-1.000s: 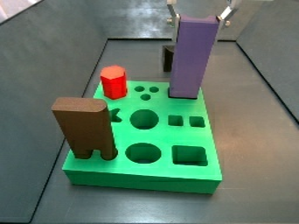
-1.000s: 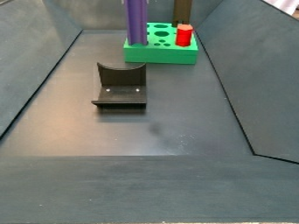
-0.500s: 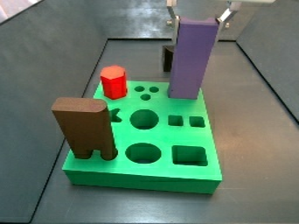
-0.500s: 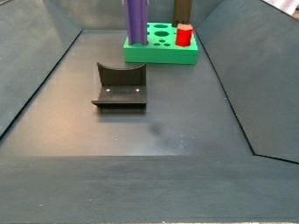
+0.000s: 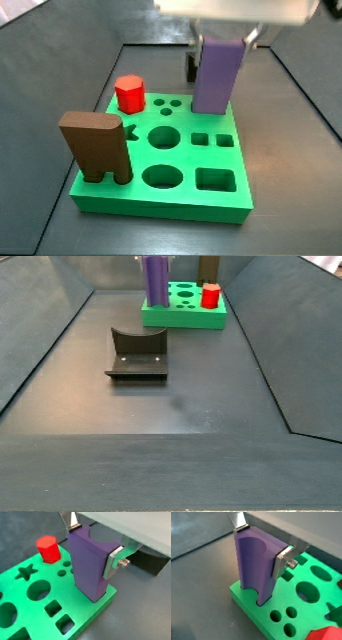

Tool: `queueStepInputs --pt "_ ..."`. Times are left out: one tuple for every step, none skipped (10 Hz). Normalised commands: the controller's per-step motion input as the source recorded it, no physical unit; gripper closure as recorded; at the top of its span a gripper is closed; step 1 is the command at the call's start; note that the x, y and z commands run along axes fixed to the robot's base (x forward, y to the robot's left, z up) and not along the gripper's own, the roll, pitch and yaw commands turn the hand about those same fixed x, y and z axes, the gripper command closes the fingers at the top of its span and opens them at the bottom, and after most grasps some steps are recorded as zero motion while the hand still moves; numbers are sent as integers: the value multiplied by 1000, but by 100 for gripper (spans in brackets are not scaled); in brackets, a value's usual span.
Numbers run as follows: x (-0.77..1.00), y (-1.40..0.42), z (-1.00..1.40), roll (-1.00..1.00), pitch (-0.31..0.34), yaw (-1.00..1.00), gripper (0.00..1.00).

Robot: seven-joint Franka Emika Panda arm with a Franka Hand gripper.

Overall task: Pick up the arch object. Move up. Place the arch object on the fixture. Regrasp the arch object. Move to above the board. Insert the arch object.
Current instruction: Insert the arch object.

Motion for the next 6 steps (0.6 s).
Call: queueStepInputs --pt "0 -31 -540 119 0 0 100" --pt "17 -31 -546 87 0 0 100" --pt "0 -3 -486 39 0 -31 100" --pt "0 0 -354 0 -7 -20 100" --pt "0 17 0 -54 -14 0 100" --pt "0 0 0 0 0 0 100"
